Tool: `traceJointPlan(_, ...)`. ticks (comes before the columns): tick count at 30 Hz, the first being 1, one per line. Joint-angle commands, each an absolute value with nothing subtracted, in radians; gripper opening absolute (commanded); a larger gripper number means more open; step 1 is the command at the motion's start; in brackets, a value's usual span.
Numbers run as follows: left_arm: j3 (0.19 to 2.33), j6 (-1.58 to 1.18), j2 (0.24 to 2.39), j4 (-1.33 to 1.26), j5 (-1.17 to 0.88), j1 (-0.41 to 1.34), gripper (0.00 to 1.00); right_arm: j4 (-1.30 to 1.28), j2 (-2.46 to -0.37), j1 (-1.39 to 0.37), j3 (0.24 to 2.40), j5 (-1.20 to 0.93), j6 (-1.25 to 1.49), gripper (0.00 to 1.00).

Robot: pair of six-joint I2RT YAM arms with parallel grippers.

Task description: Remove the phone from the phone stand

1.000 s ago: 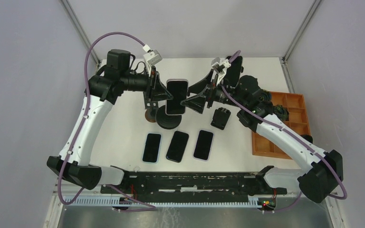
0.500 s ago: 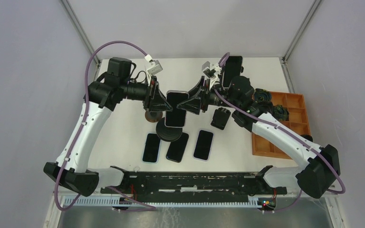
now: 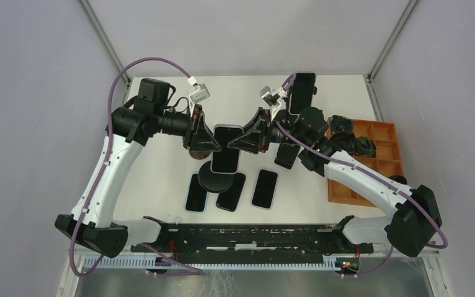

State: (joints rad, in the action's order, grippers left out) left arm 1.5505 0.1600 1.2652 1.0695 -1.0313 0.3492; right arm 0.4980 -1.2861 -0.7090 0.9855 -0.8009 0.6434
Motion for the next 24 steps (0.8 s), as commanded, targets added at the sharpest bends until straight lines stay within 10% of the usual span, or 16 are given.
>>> traceJointPlan(1,1.625,0.166,1.255,1.008,-1.146,0.359,0.05,0.627,-1.282,-0.751,0.991,-0.815,0.727,0.00)
traceJointPlan(6,1.633,0.175,1.253,1.001,-1.079,0.360,0.83,0.588,-1.275,-0.748,1.008,-0.734,0.792,0.00)
traceJointPlan(8,1.634,0.178,1.245,0.990,-1.026,0.359,0.99,0.500,-1.271,-0.749,1.040,-0.691,0.792,0.00)
traceJointPlan(24,1.648,0.099,1.209,0.851,-0.827,0.301,1.00,0.221,-1.196,-0.662,1.150,-0.626,0.825,0.00)
